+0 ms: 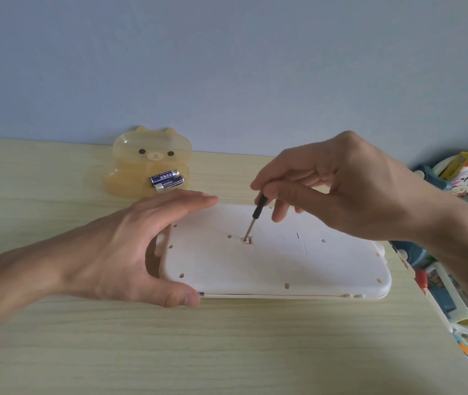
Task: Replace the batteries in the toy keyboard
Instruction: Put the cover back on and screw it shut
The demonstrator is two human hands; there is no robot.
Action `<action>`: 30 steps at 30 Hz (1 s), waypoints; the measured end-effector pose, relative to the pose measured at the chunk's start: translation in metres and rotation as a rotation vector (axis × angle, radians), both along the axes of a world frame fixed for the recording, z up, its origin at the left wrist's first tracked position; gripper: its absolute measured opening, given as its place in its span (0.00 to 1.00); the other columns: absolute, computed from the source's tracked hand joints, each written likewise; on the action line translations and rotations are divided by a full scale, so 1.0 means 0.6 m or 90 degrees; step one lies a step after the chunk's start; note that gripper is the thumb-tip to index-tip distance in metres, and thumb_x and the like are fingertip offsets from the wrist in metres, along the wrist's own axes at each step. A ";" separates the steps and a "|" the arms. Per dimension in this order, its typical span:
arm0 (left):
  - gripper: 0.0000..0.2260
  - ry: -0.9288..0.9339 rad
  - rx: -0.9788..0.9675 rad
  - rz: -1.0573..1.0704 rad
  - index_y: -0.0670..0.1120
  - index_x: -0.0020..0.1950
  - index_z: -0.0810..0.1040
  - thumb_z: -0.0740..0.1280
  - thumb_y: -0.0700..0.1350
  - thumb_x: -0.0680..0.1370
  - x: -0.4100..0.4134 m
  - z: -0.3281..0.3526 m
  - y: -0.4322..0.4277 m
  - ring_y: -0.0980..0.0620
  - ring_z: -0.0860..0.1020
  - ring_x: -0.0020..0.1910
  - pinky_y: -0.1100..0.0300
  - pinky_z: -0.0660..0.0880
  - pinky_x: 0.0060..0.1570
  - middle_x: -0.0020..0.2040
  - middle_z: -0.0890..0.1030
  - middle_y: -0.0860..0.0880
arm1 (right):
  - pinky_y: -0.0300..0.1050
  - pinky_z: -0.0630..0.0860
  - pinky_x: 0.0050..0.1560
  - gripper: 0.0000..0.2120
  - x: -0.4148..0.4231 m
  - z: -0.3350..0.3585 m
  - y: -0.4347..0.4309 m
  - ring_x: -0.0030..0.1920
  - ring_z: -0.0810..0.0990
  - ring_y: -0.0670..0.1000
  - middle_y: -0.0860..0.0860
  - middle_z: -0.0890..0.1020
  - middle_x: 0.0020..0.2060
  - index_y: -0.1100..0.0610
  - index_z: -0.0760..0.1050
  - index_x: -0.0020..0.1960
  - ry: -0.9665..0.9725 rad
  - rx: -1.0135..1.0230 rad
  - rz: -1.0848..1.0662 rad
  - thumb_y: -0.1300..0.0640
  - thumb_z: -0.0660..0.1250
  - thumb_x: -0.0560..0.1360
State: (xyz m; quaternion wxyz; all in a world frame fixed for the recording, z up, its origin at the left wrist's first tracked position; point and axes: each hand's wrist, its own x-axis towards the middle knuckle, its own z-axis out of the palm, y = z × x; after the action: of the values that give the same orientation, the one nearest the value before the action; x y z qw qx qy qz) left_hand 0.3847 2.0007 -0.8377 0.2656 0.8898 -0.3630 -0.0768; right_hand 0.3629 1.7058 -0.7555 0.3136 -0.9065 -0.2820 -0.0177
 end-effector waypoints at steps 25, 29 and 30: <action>0.53 0.006 -0.002 -0.004 0.70 0.80 0.55 0.74 0.76 0.59 -0.002 0.002 -0.003 0.75 0.51 0.78 0.70 0.60 0.68 0.77 0.54 0.79 | 0.42 0.75 0.27 0.17 -0.010 -0.006 0.028 0.24 0.77 0.46 0.46 0.81 0.24 0.57 0.76 0.33 -0.014 -0.041 -0.111 0.51 0.72 0.77; 0.52 0.003 -0.011 -0.010 0.69 0.80 0.56 0.75 0.75 0.60 -0.002 0.002 -0.003 0.76 0.52 0.77 0.77 0.58 0.66 0.76 0.55 0.79 | 0.48 0.75 0.32 0.10 -0.002 -0.022 0.037 0.28 0.72 0.51 0.50 0.79 0.26 0.55 0.76 0.37 -0.127 -0.112 -0.111 0.54 0.68 0.76; 0.52 0.001 -0.013 -0.013 0.70 0.80 0.56 0.75 0.76 0.60 -0.003 0.002 -0.003 0.75 0.53 0.77 0.77 0.58 0.66 0.76 0.55 0.79 | 0.42 0.74 0.33 0.06 -0.002 -0.022 0.036 0.29 0.76 0.50 0.50 0.82 0.28 0.54 0.78 0.41 -0.105 -0.105 -0.093 0.57 0.69 0.77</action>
State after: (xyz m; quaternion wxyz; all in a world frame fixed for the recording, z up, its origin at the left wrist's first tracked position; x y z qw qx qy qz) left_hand 0.3830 1.9989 -0.8364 0.2740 0.8834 -0.3723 -0.0768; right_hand 0.3619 1.7273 -0.7686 0.2115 -0.9429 -0.2403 -0.0917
